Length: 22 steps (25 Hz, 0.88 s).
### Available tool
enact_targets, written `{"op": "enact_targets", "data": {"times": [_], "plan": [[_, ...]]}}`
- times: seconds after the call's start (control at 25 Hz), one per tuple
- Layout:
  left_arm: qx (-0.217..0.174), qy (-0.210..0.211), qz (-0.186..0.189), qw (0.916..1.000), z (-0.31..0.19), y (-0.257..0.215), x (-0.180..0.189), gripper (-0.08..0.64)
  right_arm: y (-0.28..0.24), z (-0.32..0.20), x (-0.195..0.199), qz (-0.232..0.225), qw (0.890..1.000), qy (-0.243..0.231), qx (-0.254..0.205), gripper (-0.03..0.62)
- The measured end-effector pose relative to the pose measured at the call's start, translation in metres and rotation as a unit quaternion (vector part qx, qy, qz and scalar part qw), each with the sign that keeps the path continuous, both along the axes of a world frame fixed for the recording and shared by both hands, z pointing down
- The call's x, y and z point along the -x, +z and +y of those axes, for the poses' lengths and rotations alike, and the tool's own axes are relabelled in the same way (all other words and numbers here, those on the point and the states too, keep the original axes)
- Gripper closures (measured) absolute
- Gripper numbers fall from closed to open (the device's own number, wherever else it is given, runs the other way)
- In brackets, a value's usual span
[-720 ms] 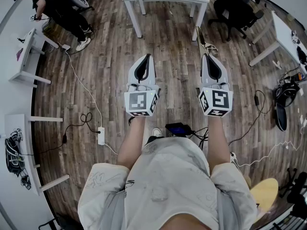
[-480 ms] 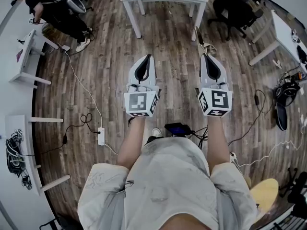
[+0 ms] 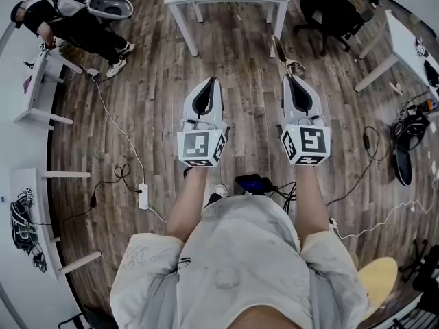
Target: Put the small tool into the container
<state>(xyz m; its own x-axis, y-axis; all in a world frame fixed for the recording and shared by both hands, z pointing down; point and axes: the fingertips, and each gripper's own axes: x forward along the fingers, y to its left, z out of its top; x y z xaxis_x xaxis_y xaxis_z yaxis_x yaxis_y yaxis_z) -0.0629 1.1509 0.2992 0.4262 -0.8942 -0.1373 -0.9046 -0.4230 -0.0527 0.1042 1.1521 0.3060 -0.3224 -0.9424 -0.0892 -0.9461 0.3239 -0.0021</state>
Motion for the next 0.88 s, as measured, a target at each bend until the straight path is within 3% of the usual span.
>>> {"op": "enact_targets", "data": {"times": [0.36,0.6,0.88], "plan": [[-0.004,-0.005,-0.005,1.0,-0.019,0.005,-0.07,0.561,0.005,-0.025,-0.068,0.006,1.0,-0.016,-0.002,0.583],[0.0,-0.005,-0.004,1.0,-0.058,0.014,-0.066,0.561,0.011,-0.065,-0.063,0.01,1.0,-0.018,-0.001,0.583],[-0.004,0.0,0.006,1.0,-0.154,0.024,-0.036,0.561,0.021,-0.157,-0.034,0.022,1.0,-0.01,0.001,0.583]]}}
